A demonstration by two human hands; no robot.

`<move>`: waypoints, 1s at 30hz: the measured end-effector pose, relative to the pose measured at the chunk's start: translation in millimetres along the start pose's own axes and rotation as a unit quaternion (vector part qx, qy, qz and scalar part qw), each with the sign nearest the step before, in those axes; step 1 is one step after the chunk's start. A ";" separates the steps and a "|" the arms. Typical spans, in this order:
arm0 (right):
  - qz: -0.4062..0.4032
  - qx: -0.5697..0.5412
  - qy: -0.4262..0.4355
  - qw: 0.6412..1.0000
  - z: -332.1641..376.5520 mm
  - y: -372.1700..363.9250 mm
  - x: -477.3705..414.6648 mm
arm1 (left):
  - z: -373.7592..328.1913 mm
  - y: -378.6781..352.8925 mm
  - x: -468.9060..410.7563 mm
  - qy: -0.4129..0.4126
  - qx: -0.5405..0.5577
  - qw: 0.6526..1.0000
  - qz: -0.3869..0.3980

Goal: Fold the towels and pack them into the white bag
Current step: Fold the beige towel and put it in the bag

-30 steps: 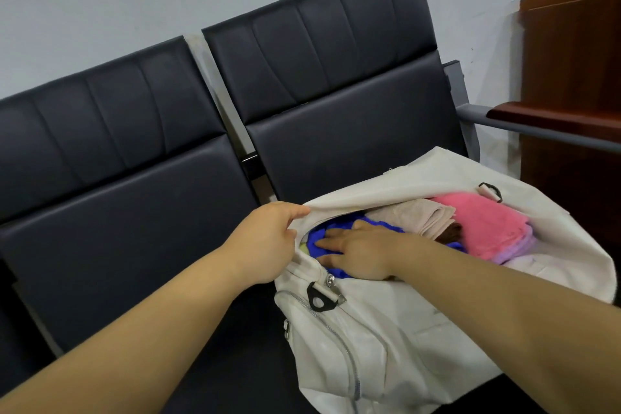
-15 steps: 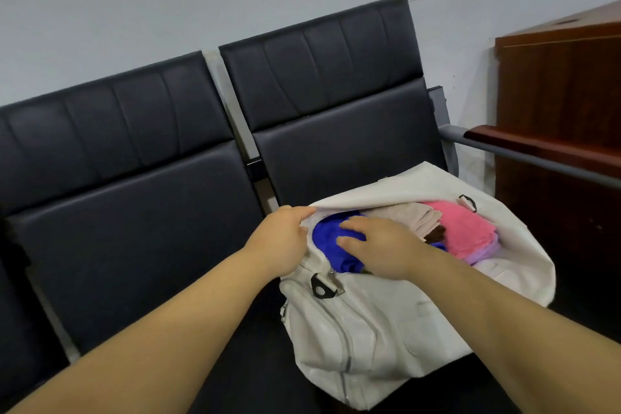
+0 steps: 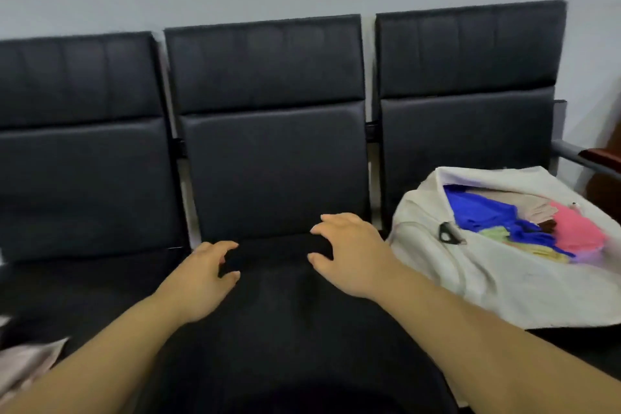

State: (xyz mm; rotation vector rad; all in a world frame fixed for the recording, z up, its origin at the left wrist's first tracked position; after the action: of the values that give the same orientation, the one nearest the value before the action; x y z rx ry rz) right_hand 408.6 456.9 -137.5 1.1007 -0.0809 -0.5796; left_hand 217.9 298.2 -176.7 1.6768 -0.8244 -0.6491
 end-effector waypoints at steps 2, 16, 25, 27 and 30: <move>0.067 -0.019 0.011 0.998 43.7 -50.8 -21.0 | 79.1 3.6 17.3 0.056 -0.031 0.998 0.015; 0.296 -0.205 0.046 0.932 305.2 -384.4 -120.3 | 424.8 -29.3 123.8 0.293 -0.023 0.953 0.067; 0.319 -0.086 0.168 0.929 321.1 -438.2 -143.6 | 430.6 -48.6 138.5 0.285 0.049 0.953 0.088; 0.305 -0.097 0.175 0.931 317.5 -432.9 -142.2 | 425.7 -53.7 136.8 0.280 0.071 0.953 0.091; 0.304 -0.124 0.153 0.932 303.7 -412.9 -136.7 | 404.7 -58.8 131.4 0.261 0.075 0.957 0.100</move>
State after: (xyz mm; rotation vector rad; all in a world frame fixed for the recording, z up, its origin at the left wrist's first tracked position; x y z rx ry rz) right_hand 23.0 141.8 -320.3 0.8458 -0.0696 0.1403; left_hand -3.2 -34.9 -333.9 1.7597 -0.6539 0.0092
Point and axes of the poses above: each hand's wrist, its own x-axis away from the middle knuckle, its own y-axis out of the back of the hand, z = x × y, the point moved 8 cm from there along -x, towards the middle knuckle, and after that the axes turned 10 degrees about -x, right-handed, at the moved point
